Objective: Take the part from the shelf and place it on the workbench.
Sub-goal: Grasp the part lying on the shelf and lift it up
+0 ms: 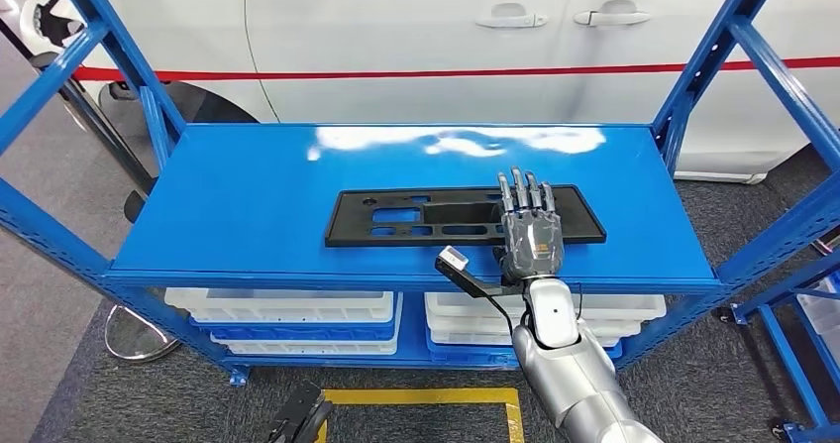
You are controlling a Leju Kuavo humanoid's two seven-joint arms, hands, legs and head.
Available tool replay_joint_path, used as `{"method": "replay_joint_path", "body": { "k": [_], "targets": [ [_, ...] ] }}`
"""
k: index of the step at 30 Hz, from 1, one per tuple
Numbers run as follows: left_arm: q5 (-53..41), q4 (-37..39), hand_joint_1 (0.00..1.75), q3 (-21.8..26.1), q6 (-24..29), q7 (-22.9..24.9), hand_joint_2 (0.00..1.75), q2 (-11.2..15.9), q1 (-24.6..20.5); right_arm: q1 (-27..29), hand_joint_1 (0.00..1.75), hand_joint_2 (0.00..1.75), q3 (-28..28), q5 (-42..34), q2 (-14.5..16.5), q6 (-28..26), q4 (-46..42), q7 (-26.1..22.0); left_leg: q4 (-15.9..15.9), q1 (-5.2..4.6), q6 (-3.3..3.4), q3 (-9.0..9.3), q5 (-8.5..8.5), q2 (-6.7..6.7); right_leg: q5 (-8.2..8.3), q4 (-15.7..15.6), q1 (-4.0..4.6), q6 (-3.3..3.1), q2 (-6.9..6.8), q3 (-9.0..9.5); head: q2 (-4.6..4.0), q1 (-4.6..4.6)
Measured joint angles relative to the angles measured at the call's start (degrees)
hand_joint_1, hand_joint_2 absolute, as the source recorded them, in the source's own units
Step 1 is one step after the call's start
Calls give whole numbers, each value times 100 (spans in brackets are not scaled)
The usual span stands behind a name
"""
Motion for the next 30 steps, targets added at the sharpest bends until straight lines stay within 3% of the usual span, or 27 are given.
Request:
{"method": "replay_joint_path", "body": {
  "k": [3, 5, 7, 9, 10, 12, 14, 15, 19, 21, 23, 24, 25, 26, 28, 30],
  "targets": [
    [36, 0, 0, 1, -40, -4, 0, 9, -3, -19, 0, 175, 33, 0, -8, -1, 28, -15, -132, -2, 43, 69, -1, -4, -16, -6, -17, 99, -3, 11, 0, -1],
    [58, 0, 0, 2, -46, -2, 0, 11, -11, -44, 85, 175, 39, 0, -13, -2, 36, -26, -225, 35, 87, 133, 32, -2, -156, 212, -19, 150, -6, -84, 0, 0],
    [58, 0, 0, 2, -31, -1, 0, 11, -22, -59, 172, 175, 39, -1, -22, -1, 58, -48, -248, 47, 118, 157, 29, 0, -457, 858, -33, 184, -6, -430, 0, 1],
    [59, 0, 0, 2, -6, -1, 0, 11, -22, -52, 175, 175, 39, -4, -37, 0, 98, -95, -234, 50, 119, 161, 5, -2, -607, 1461, -58, 218, -9, -807, 0, 1],
    [60, 0, 0, 3, 8, -1, 0, 11, -19, -50, 175, 175, 39, -5, -43, 0, 117, -118, -221, 55, 110, 168, -14, -5, -521, 1493, -70, 232, -13, -867, 0, 1],
    [63, 0, 0, 3, 31, -2, 0, 11, -20, -60, 175, 175, 39, -6, -51, 0, 141, -150, -169, 72, 71, 196, -76, -12, -98, 936, -92, 248, -24, -651, 0, 2],
    [69, 0, 0, 4, 53, -7, 0, 11, -31, -85, 175, 175, 39, -7, -55, 0, 153, -183, -91, 63, 7, 194, -156, -18, 159, 284, -92, 231, -25, -346, 0, 1],
    [74, 0, 0, 5, 63, -11, 0, 11, -39, -94, 175, 175, 38, -7, -57, 0, 157, -201, -61, 55, -23, 185, -185, -19, 182, 121, -87, 208, -22, -272, 0, 1],
    [96, 0, 0, 9, 85, -26, 0, 11, -57, -107, 175, 175, 37, -7, -72, -1, 158, -238, 13, 63, -128, 167, -279, -18, 135, 54, -75, 65, -11, -233, 0, 0],
    [109, 0, 0, 10, 87, -29, 0, 12, -65, -117, 175, 175, 37, -7, -70, -2, 155, -246, 457, 78, -181, -31, -528, -14, 122, 36, -84, 9, -16, -198, 0, -1],
    [115, 0, 0, 12, 87, -31, 0, 13, -66, -122, 175, 175, 37, -7, -70, -2, 156, -268, 1220, 87, -215, -428, -844, -13, 103, 39, -66, -22, -17, -185, 0, -2],
    [117, 0, 0, 13, 87, -31, 0, 14, -61, -122, 175, 175, 37, -7, -71, -2, 157, -279, 1499, 89, -217, -594, -907, -13, 95, 42, -54, -31, -17, -180, 0, -2],
    [118, 0, 0, 14, 87, -31, 0, 14, -56, -122, 175, 175, 37, -7, -72, -2, 158, -283, 1575, 88, -207, -667, -852, -13, 87, 45, -42, -36, -16, -169, 0, -2],
    [119, 0, 0, 15, 87, -31, 0, 14, -54, -124, 175, 175, 37, -7, -72, -2, 159, -286, 1423, 85, -184, -625, -686, -13, 76, 46, -30, -40, -16, -150, 0, -2],
    [123, 0, 0, 16, 89, -32, 0, 15, -59, -133, 175, 175, 37, -7, -70, -2, 156, -290, 651, 65, -99, -291, -243, -13, 54, 42, -14, -36, -15, -102, 0, 0],
    [130, 0, 0, 18, 96, -40, 0, 20, -72, -154, 175, 175, 37, -7, -71, -2, 148, -302, 67, 23, -23, -29, -41, -11, 47, 39, -8, -4, -14, -94, 0, 0]
  ]
}}
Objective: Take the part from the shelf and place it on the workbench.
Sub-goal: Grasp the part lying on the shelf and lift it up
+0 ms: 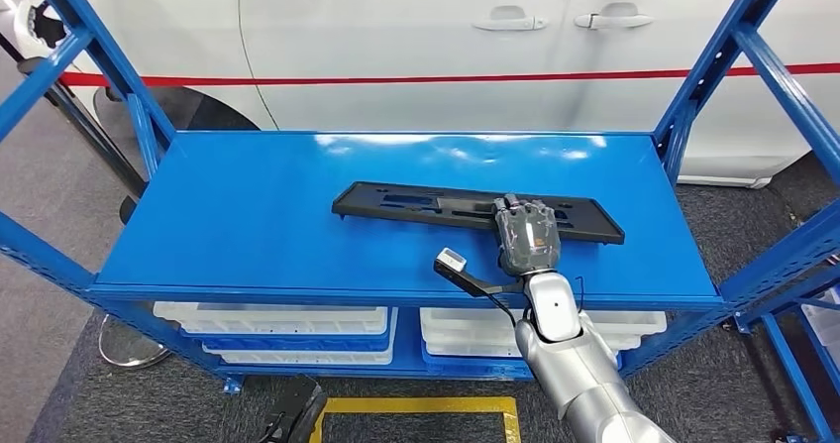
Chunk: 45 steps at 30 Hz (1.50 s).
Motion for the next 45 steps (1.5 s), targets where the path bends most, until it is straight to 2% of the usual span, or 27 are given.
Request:
{"method": "replay_joint_path", "body": {
  "k": [3, 5, 6, 8, 9, 10, 11, 13, 14, 16, 18, 24, 27, 28, 29, 30, 31, 32, 33, 34, 36, 38, 40, 42, 43, 44, 45],
  "targets": [
    [24, 0, 0, 5, 30, -25, 0, 5, -7, -14, 175, 175, -11, 0, 0, 0, -41, -33, -156, -23, 46, 60, 22, 1, 11, -17, -9, 92, 1, -12, 0, -2],
    [38, 0, 0, 11, 55, -46, 0, 8, -19, -31, 175, 175, -39, 0, -2, 0, -82, -55, -245, 7, 97, 111, 69, 10, -100, 134, -9, 149, 2, -69, 0, 1],
    [42, 0, 0, 19, 64, -55, 0, 7, -29, -41, 175, 175, -57, 0, -3, 0, -98, -66, -280, 25, 121, 133, 87, 16, -234, 360, -12, 171, 1, -172, 0, 1],
    [54, 0, 0, 38, 84, -66, 0, 5, -43, -47, 175, 175, -93, 0, -5, 0, -114, -94, -280, 23, 145, 132, 85, 20, -572, 1076, -31, 211, 1, -527, 0, 2],
    [64, 0, 0, 49, 96, -67, 0, 5, -44, -42, 175, 175, -110, -1, -8, 0, -121, -110, -271, 23, 145, 129, 80, 20, -660, 1369, -45, 233, -1, -683, 0, 2],
    [78, 0, 0, 58, 114, -68, 0, 4, -43, -38, 175, 175, -128, -5, -10, 0, -131, -134, -257, 27, 142, 125, 71, 19, -646, 1498, -61, 254, -4, -761, 0, 2],
    [92, 0, 0, 68, 142, -70, 0, 2, -43, -37, 175, 175, -152, -15, -12, 0, -157, -181, -233, 34, 131, 123, 56, 16, -525, 1404, -78, 271, -8, -725, 0, 2],
    [116, 0, 0, 84, 236, -75, 0, -7, -43, -38, 175, 175, -236, -70, -14, 0, -304, -391, -153, 51, 84, 114, 0, 6, -168, 723, -114, 293, -20, -393, 0, 2],
    [124, 0, 0, 92, 298, -77, 0, -11, -46, -37, 175, 175, -300, -115, -4, 0, -433, -570, -93, 44, 49, 93, -34, 0, -56, 403, -120, 282, -19, -240, 0, 1],
    [133, 0, 0, 104, 425, -76, 0, -15, -49, -24, 175, 175, -464, -226, 40, 1, -766, -1007, -26, 24, -14, 47, -75, -7, -17, 123, -114, 228, -8, -123, 0, -1],
    [133, 0, 0, 112, 491, -74, 0, -15, -47, -10, 175, 175, -575, -292, 83, 1, -985, -1287, -23, 13, -41, 31, -79, -8, -16, 130, -100, 185, 7, -142, 0, -1],
    [133, 0, 0, 114, 511, -74, 0, -15, -43, -7, 175, 175, -611, -313, 99, 1, -1063, -1387, -29, 14, -51, 32, -77, -8, -18, 131, -94, 172, 10, -144, 0, -2],
    [125, 0, 0, 121, 593, -75, 0, -19, -32, -6, 175, 175, -806, -404, 217, 1, -1483, -1874, -6, 32, -97, 18, -136, -7, -7, 110, -105, 108, 14, -140, 0, -3],
    [121, 0, 0, 125, 625, -75, 0, -20, -27, -15, 175, 175, -945, -445, 316, 1, -1760, -2095, 289, 45, -133, -111, -303, -5, -7, 99, -109, 70, 10, -131, 0, -4],
    [117, 0, 0, 130, 655, -77, 0, -20, -12, -14, 175, 175, -1110, -481, 432, 2, -2070, -2270, 579, 58, -157, -260, -388, -3, -9, 88, -106, 35, 7, -116, 0, -5],
    [117, 0, 0, 134, 669, -77, 0, -21, -2, -12, 175, 175, -1233, -499, 522, 3, -2299, -2358, 740, 64, -160, -341, -385, -1, -19, 87, -92, 16, 9, -101, 0, -6],
    [117, 0, 0, 137, 686, -77, 0, -21, 7, -5, 175, 175, -1340, -515, 605, 4, -2502, -2444, 746, 65, -144, -360, -316, 0, -30, 87, -80, 6, 10, -86, 0, -7],
    [115, 0, 0, 140, 709, -77, 0, -21, 14, 14, 175, 175, -1407, -537, 659, 4, -2639, -2563, 459, 53, -105, -244, -145, -1, -35, 86, -66, 15, 17, -80, 0, -6],
    [111, 0, 0, 140, 740, -77, 0, -22, 11, 33, 175, 175, -1447, -565, 713, 4, -2750, -2752, 170, 35, -75, -109, -51, -1, -33, 85, -63, 33, 26, -83, 0, -6],
    [104, 0, 0, 141, 773, -82, 0, -23, 13, 65, 175, 175, -1492, -610, 781, 4, -2893, -2997, 8, 16, -53, -37, -24, -2, -30, 81, -64, 57, 32, -90, 0, -6],
    [76, 0, 0, 142, 812, -115, 0, -26, 22, 171, 175, 175, -1551, -729, 936, 4, -3237, -3466, -59, -7, -23, -12, -29, -6, -17, 52, -69, 123, 38, -88, 0, -7],
    [48, 0, 0, 142, 790, -183, 87, -37, 33, 317, 175, 175, -1557, -907, 1050, 4, -3639, -3718, -152, 25, 31, 49, 13, -9, -71, 103, -66, 185, 19, -82, 0, -4],
    [35, 0, 0, 142, 709, -249, 175, -51, 50, 462, 175, 175, -1533, -1126, 1120, 4, -4062, -3828, -231, 53, 87, 106, 49, -13, -324, 525, -59, 215, 5, -265, 0, -2],
    [38, 0, 0, 142, 584, -265, 175, -54, 89, 604, 175, 175, -1486, -1332, 1165, 4, -4404, -3960, -230, 43, 115, 113, 41, -16, -633, 1224, -58, 230, 6, -631, 0, -2],
    [46, 0, 0, 142, 512, -251, 175, -54, 116, 687, 175, 175, -1451, -1431, 1181, 5, -4544, -4041, -218, 39, 118, 113, 29, -15, -684, 1457, -59, 236, 4, -764, 0, -2],
    [61, 0, 0, 143, 438, -230, 175, -53, 141, 768, 175, 175, -1408, -1516, 1193, 5, -4668, -4121, -203, 38, 115, 113, 15, -14, -627, 1492, -60, 238, 2, -801, 0, -2],
    [78, 0, 0, 144, 368, -211, 175, -52, 162, 837, 175, 175, -1347, -1577, 1202, 6, -4785, -4181, -180, 39, 105, 114, -3, -14, -469, 1297, -62, 235, -2, -717, 0, -2]
  ]
}}
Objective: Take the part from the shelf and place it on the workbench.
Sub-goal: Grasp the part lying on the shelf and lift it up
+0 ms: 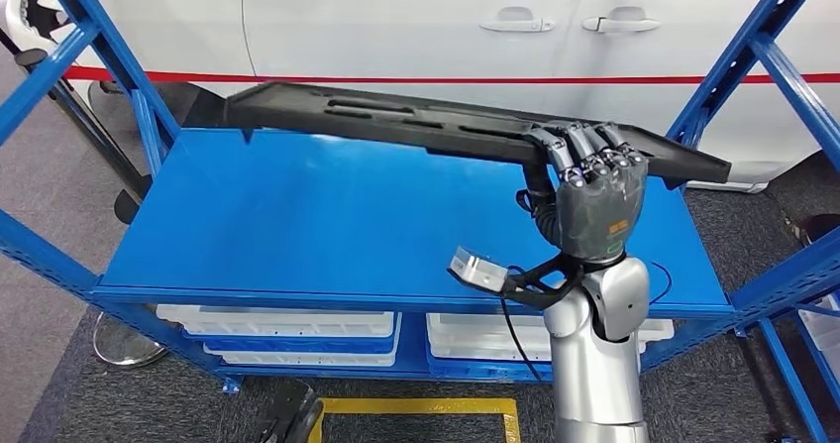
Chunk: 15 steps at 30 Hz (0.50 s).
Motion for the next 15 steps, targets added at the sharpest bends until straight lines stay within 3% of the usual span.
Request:
{"method": "replay_joint_path", "body": {
  "k": [2, 4, 7, 9, 12, 13, 14, 15],
  "targets": [
    [-2, 0, 0, 1, -67, 13, 175, 0, 23, 77, 175, 175, 145, -51, 17, 1, -190, -44, 64, -9, -37, -7, -51, -2, 347, -719, 6, -28, -8, 357, 0, 0],
    [-116, 0, 0, -23, 23, 25, 175, -1, 29, 130, 175, 175, 277, -93, 43, 2, -327, -47, 115, -27, -90, -20, -97, -3, 473, -1177, 22, -75, -9, 585, 0, -1],
    [-320, 0, 0, -112, 228, 50, 175, -3, 37, 208, 175, 175, 409, -126, 74, 3, -447, -49, 119, -29, -171, -16, -131, -1, 467, -1246, 29, -158, -1, 614, 0, -1],
    [-376, 0, 0, -165, 277, 61, 175, -13, 39, 221, 175, 175, 476, -125, 85, 4, -500, -48, 322, -14, -238, -92, -284, 2, 482, -1281, 5, -217, -8, 641, 0, -2],
    [-415, 0, 0, -217, 303, 78, 175, -27, 55, 240, 175, 175, 524, -119, 91, 5, -544, -46, 1306, 25, -322, -543, -792, 3, 482, -1294, 1, -261, -20, 655, 0, -3],
    [-428, 0, 0, -231, 300, 87, 175, -29, 69, 256, 175, 175, 533, -121, 91, 5, -547, -45, 1574, 35, -336, -676, -872, 3, 480, -1292, 4, -264, -20, 654, 0, -3],
    [-437, 0, 0, -242, 288, 100, 175, -30, 85, 271, 175, 175, 544, -132, 91, 5, -547, -38, 1649, 41, -342, -721, -841, 3, 478, -1290, 4, -265, -17, 655, 0, -3],
    [-426, 0, 0, -252, 268, 116, 175, -30, 100, 281, 175, 175, 562, -150, 91, 5, -549, -27, 1504, 46, -337, -656, -707, 3, 476, -1288, 4, -264, -12, 660, 0, -4]
  ]
}}
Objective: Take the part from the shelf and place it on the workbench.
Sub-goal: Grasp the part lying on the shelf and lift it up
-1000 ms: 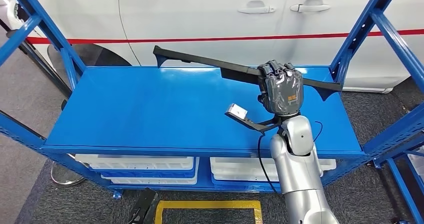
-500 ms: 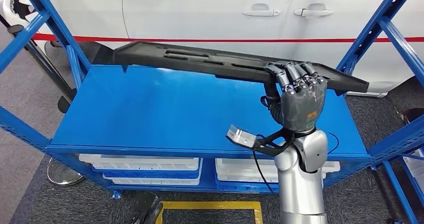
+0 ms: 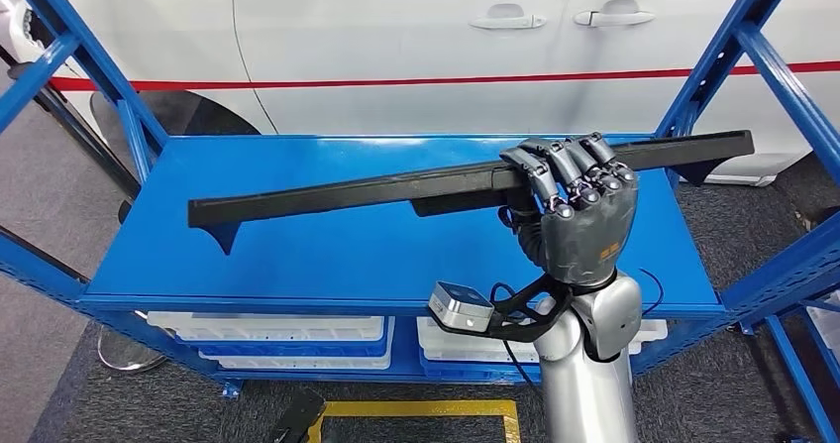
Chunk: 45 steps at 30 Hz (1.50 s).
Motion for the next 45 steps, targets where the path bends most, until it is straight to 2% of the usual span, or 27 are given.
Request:
{"method": "replay_joint_path", "body": {
  "k": [2, 4, 7, 9, 10, 13, 14, 15, 17, 19, 23, 25, 27, 28, 29, 30, 31, 33, 34, 35, 38, 39, 40, 41, 43, 44, 45],
  "targets": [
    [59, 0, 0, -7, -22, 42, 175, 0, 22, 4, 175, 175, 48, -36, 0, 0, -3, 33, -747, 3, 36, 356, 389, 1, -7, 3, 1, 14, 9, 20, 0, 1],
    [103, 0, 0, -7, 19, 96, 175, 0, 34, 8, 175, 175, 92, -37, 0, 0, -11, 56, -1314, -25, 95, 627, 585, 2, -10, 6, 12, 62, 11, 23, 0, 1],
    [163, 0, 0, 0, 69, 140, 175, 5, 73, 26, 175, 175, 140, -21, 0, 0, -37, 77, -1436, -55, 192, 673, 610, -7, 2, -15, 16, 171, 4, 26, 0, 1],
    [207, 0, 0, 8, 65, 142, 175, 8, 93, 39, 175, 175, 190, -25, -4, 0, -61, 84, -1513, -38, 265, 712, 661, -3, -83, 89, 13, 227, 0, -6, 0, 3],
    [236, 0, 0, 14, 52, 146, 175, 7, 95, 44, 175, 175, 220, -28, -7, 0, -73, 87, -1549, -28, 297, 728, 684, 1, -216, 296, 14, 245, 0, -97, 0, 3],
    [322, 1, 0, 51, 5, 207, 175, 6, 103, 88, 175, 175, 336, -39, -21, 0, -79, 148, -1542, -43, 338, 716, 707, 15, -707, 1287, 2, 263, 0, -560, 0, 3],
    [334, 1, 0, 62, -4, 243, 175, 3, 106, 105, 175, 175, 393, -43, -28, 0, -71, 176, -1522, -47, 340, 703, 710, 18, -737, 1447, 0, 265, -1, -633, 0, 3],
    [342, 2, 0, 69, -15, 280, 175, -5, 106, 116, 175, 175, 457, -47, -33, 0, -61, 195, -1499, -49, 338, 688, 709, 17, -669, 1411, 0, 263, -2, -607, 0, 3],
    [348, 2, 0, 71, -44, 326, 175, -32, 101, 117, 175, 175, 575, -49, -37, 0, -40, 207, -1447, -49, 320, 660, 696, 7, -335, 789, -1, 241, -3, -270, 0, 4],
    [357, 3, 0, 72, -71, 347, 175, -65, 91, 112, 175, 175, 660, -49, -36, 0, -33, 211, -1387, -69, 280, 617, 680, -4, -120, 206, 16, 201, 0, 25, 0, 3],
    [361, 14, 0, 79, -97, 374, 175, -115, 75, 106, 175, 175, 751, -57, -34, 0, -28, 221, -1351, -63, 158, 553, 681, -6, -22, 43, 32, 77, 10, 39, 0, 2],
    [353, 20, 0, 84, -110, 383, 175, -131, 69, 102, 175, 175, 780, -72, -31, 1, -23, 215, -1105, -47, 90, 453, 425, -4, 53, -9, 9, 3, -7, 6, 0, 2],
    [336, 22, 0, 85, -116, 406, 175, -142, 63, 101, 175, 175, 792, -111, -28, 2, -19, 207, -470, -23, 34, 228, -37, -1, 126, -19, 7, -27, -19, -80, 0, 1],
    [322, 22, 0, 85, -115, 422, 175, -144, 62, 101, 175, 175, 793, -138, -28, 2, -19, 204, -140, -15, 16, 128, -221, -1, 168, -16, 8, -28, -22, -139, 0, 1],
    [307, 22, 0, 85, -113, 436, 175, -144, 61, 101, 175, 175, 793, -166, -28, 2, -19, 202, 62, -10, 6, 97, -321, -1, 213, -11, 10, -25, -25, -204, 0, 1],
    [293, 22, 0, 85, -109, 448, 175, -144, 60, 102, 175, 175, 793, -193, -28, 2, -19, 201, 53, -8, 5, 176, -316, -1, 265, -6, 9, -20, -27, -272, 0, 1],
    [282, 22, 0, 85, -104, 455, 175, -144, 57, 102, 175, 175, 793, -216, -28, 1, -19, 199, -186, -7, 14, 376, -222, -1, 316, -2, 8, -11, -26, -336, 0, 1],
    [277, 22, 0, 85, -94, 462, 175, -144, 34, 102, 175, 175, 794, -242, -26, 0, -19, 197, -982, -18, 53, 930, -3, -1, 421, 0, 10, 24, -23, -427, 0, 1],
    [277, 22, 0, 85, -89, 462, 175, -144, 17, 103, 175, 175, 795, -247, -25, 0, -19, 193, -1284, -33, 81, 1111, 72, -4, 469, -9, 9, 56, -23, -445, 0, 1],
    [277, 22, 0, 85, -85, 462, 175, -144, 2, 103, 175, 175, 798, -249, -24, 0, -19, 189, -1451, -53, 115, 1195, 113, -7, 519, -24, 6, 95, -25, -450, 0, 1],
    [276, 22, 0, 85, -78, 463, 175, -148, -4, 104, 175, 175, 804, -252, -26, 0, -19, 180, -1532, -81, 231, 1133, 282, -1, 670, -118, -16, 213, -24, -446, 0, 1],
    [276, 22, 0, 85, -78, 464, 175, -152, -5, 104, 175, 175, 804, -254, -28, 0, -19, 180, -1573, -71, 273, 1102, 374, 11, 612, -99, -16, 239, -17, -476, 0, 1],
    [276, 22, 0, 85, -78, 464, 175, -156, -9, 104, 175, 175, 804, -257, -31, 0, -19, 180, -1616, -59, 312, 1052, 476, 24, 434, 25, -11, 256, -8, -537, 0, 2],
    [276, 22, 0, 85, -78, 465, 175, -161, -16, 105, 175, 175, 804, -260, -34, 0, -19, 180, -1642, -48, 341, 985, 570, 37, 147, 281, -9, 267, -2, -624, 0, 4],
    [276, 22, 0, 86, -78, 467, 175, -161, -18, 106, 175, 175, 804, -263, -37, 0, -19, 180, -1640, -60, 365, 801, 716, 56, -447, 1037, -5, 289, 1, -802, 0, 4],
    [275, 22, 0, 86, -78, 468, 175, -161, -15, 107, 175, 175, 804, -263, -38, 0, -19, 180, -1630, -64, 361, 704, 779, 64, -582, 1350, -9, 302, 0, -827, 0, 4],
    [275, 22, 0, 86, -78, 469, 175, -161, -12, 108, 175, 175, 804, -263, -39, 0, -19, 180, -1616, -66, 353, 603, 843, 71, -588, 1489, -13, 311, -1, -759, 0, 3]
  ]
}}
